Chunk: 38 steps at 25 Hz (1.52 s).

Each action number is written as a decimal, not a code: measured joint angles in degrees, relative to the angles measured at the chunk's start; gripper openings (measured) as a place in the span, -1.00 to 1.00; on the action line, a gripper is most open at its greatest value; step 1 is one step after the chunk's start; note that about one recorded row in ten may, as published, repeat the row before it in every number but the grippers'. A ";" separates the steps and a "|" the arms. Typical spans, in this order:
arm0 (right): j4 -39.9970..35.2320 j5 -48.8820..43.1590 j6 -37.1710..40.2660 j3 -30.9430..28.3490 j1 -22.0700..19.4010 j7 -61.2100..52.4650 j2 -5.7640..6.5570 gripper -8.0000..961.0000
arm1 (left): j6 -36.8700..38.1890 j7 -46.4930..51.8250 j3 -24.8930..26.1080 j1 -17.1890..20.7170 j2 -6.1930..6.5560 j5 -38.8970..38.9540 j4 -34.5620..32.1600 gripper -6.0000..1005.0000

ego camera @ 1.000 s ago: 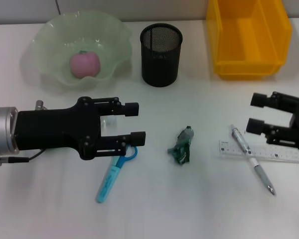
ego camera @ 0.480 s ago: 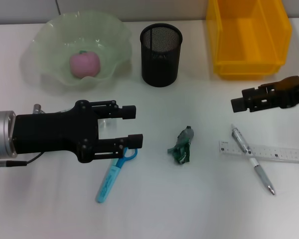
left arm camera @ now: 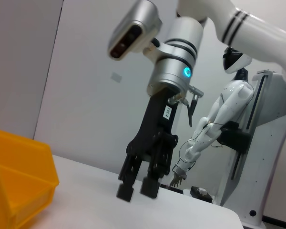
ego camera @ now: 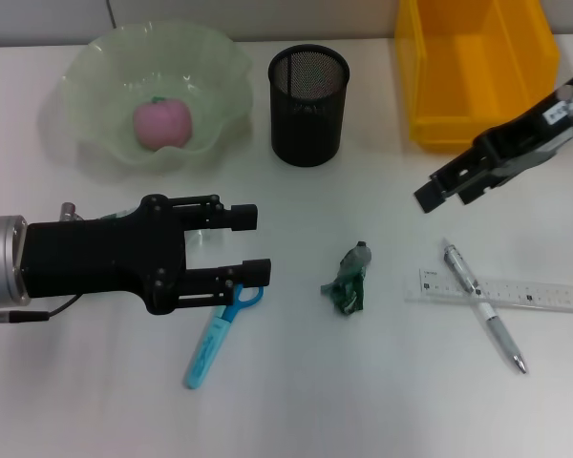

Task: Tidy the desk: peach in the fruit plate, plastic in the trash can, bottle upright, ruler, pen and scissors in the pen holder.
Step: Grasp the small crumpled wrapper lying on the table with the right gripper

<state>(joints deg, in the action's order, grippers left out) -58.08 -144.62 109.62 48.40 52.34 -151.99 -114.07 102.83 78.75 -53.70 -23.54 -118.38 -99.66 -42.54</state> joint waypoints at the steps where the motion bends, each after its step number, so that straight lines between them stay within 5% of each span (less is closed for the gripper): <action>1: 1.81 -0.30 0.00 0.01 0.97 -0.28 0.04 0.60 | 0.00 0.00 0.00 0.00 0.00 0.01 0.00 0.34; 11: 12.49 -0.57 -8.56 2.44 2.93 -0.25 -0.58 0.60 | -0.59 0.00 0.03 -0.45 0.00 0.01 -0.18 0.34; 22: 16.86 1.37 -22.53 8.72 0.80 1.02 -5.22 0.59 | -2.06 -1.41 0.00 -0.43 -0.10 0.04 -0.08 0.34; 27: 21.94 2.57 -28.89 12.00 1.22 1.02 -5.24 0.59 | -1.76 -3.42 -0.06 0.11 -0.12 -0.01 -0.04 0.34; 38: 23.36 4.71 -30.17 12.07 1.21 1.31 -5.38 0.59 | -2.51 -4.18 -0.09 0.17 -0.05 -0.01 0.00 0.34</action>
<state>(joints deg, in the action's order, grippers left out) -34.72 -139.91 79.45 60.47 53.54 -150.68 -119.45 100.32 74.57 -53.79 -23.37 -118.43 -99.67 -42.54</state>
